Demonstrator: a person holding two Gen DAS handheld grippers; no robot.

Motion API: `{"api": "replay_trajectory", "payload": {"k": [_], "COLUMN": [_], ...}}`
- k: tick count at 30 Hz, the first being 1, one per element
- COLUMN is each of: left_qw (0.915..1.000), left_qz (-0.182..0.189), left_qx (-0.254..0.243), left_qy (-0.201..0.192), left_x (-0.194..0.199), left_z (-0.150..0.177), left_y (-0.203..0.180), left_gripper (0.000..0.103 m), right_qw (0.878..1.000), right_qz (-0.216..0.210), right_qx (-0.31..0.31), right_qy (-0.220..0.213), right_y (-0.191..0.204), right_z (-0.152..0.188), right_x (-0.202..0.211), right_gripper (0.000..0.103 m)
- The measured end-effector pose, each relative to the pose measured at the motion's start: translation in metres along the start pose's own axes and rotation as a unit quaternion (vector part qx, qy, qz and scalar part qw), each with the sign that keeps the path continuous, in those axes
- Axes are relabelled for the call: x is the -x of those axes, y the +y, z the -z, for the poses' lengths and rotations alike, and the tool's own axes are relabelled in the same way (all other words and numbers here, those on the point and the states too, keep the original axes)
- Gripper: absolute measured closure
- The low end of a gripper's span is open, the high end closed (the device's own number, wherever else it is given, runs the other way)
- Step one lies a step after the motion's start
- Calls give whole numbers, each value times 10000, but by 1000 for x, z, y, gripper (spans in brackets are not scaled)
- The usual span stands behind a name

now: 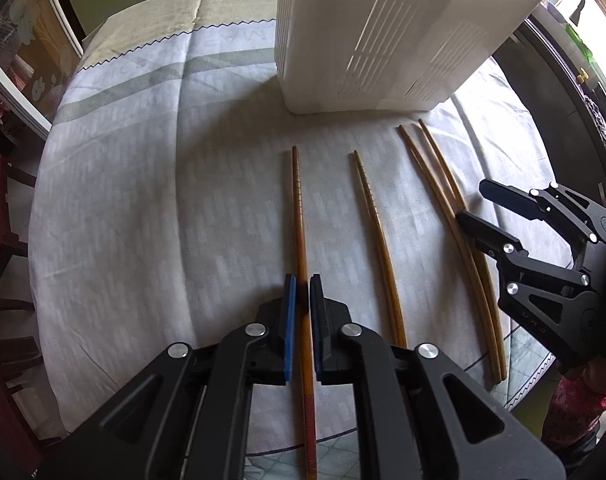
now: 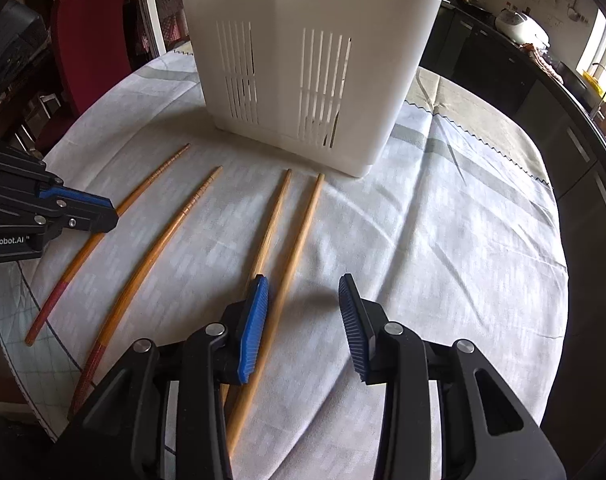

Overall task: Organize utensils
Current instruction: 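Grasp a bamboo chopstick with the right tool while the left tool grasps a dark chopstick, then carry both chopsticks over the holder, lower them in and open both tools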

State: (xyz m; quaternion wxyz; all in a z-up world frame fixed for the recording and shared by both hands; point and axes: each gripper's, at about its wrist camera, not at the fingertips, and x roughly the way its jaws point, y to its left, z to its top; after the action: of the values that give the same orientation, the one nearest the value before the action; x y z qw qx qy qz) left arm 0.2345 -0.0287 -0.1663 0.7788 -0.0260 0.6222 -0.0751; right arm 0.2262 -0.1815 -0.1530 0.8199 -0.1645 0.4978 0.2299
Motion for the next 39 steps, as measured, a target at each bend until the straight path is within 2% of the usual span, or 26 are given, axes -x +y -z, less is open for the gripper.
{"api": "replay_trajectory", "payload": {"k": [3, 13, 14, 16, 17, 22, 25, 27, 33, 39], "left_qw": [10000, 9998, 9998, 9998, 9998, 9998, 9998, 9998, 9991, 9946], "left_qz": [-13, 72, 61, 13, -16, -88, -64, -18, -6, -55], "left_qx": [17, 140, 135, 101, 68, 65, 67, 128, -80, -307], "left_qy": [22, 155, 167, 173, 172, 147, 156, 131, -415, -990], "left_x": [-1, -2, -1, -1, -2, -3, -3, -1, 35, 82], "left_z": [1, -14, -15, -17, -19, -25, -27, -25, -25, -13], "left_y": [2, 6, 5, 5, 3, -5, -6, -5, -3, -14], "left_gripper": [96, 92, 92, 91, 90, 90, 96, 96, 97, 97], "right_qw": [9999, 9989, 9989, 9989, 9989, 9987, 9979, 9971, 9927, 9848], "right_qz": [52, -382, -367, -342, -354, -381, -478, -531, -689, -825], "right_qx": [-115, -253, -279, -286, -282, -337, -438, -506, -668, -802], "right_qy": [2, 113, 120, 113, 103, 70, -48, -194, -727, -1301], "right_y": [-7, -6, -9, -12, -12, -14, -18, -24, -42, -52], "right_z": [-1, -25, -26, -29, -29, -33, -34, -29, -21, -9], "right_x": [0, -12, -13, -13, -13, -12, -6, 7, 57, 109], "right_gripper": [67, 75, 82, 87, 94, 96, 96, 96, 96, 96]}}
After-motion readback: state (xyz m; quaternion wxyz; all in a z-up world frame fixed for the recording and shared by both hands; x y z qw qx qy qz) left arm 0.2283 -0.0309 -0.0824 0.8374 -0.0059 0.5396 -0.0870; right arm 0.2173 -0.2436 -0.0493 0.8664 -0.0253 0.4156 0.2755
